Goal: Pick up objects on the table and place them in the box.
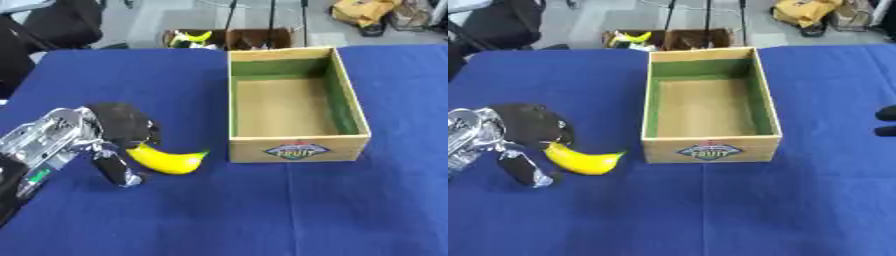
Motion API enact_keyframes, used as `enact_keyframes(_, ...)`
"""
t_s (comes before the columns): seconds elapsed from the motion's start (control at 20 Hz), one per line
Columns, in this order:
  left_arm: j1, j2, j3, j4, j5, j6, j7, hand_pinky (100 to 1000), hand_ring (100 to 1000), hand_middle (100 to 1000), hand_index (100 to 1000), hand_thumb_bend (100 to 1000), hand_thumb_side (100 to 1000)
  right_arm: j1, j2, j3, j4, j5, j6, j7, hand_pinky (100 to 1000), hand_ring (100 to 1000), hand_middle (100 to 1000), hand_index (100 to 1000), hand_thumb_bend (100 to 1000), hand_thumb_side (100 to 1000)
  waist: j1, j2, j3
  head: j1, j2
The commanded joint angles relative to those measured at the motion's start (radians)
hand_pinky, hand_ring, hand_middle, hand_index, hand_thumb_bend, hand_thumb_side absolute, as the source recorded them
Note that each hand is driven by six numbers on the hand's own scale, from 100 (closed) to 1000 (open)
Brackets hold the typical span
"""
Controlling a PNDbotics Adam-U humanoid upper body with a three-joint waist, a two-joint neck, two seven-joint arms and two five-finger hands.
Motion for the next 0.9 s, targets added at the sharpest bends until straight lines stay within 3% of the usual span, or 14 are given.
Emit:
enact_keyframes(0.05, -0.013, 0.009, 0.011, 0.016, -0.016, 0.022, 0.055, 603, 727, 765, 847, 291, 665, -0.007, -0.016, -0.002, -0.013, 0.003, -0.001, 0.003, 629, 705, 602, 840, 100, 1000, -0.002, -0.014, -0.001, 0.004, -0.008)
enact_keyframes(0.4, -0.003, -0.006, 0.009, 0.061, 0.068, 0.061, 0.07, 523, 688, 790, 854, 322, 656, -0.005, -0.015, -0.003, -0.012, 0.005, 0.0, 0.004, 629, 705, 601, 840, 100, 1000, -0.002, -0.012, 0.001, 0.003, -0.009)
enact_keyframes(0.65, -0.005, -0.007, 0.007, 0.054, 0.138, 0.077, 0.06, 469, 657, 756, 813, 312, 620, -0.003, -0.015, -0.002, -0.012, 0.006, 0.0, 0.006, 630, 705, 599, 838, 100, 1000, -0.002, -0.011, 0.002, 0.002, -0.01)
enact_keyframes(0.9, -0.008, -0.003, 0.007, 0.031, 0.135, 0.088, 0.09, 447, 638, 706, 796, 295, 606, -0.002, -0.015, -0.002, -0.011, 0.006, 0.0, 0.008, 630, 705, 598, 838, 100, 1000, -0.003, -0.011, 0.004, 0.003, -0.011)
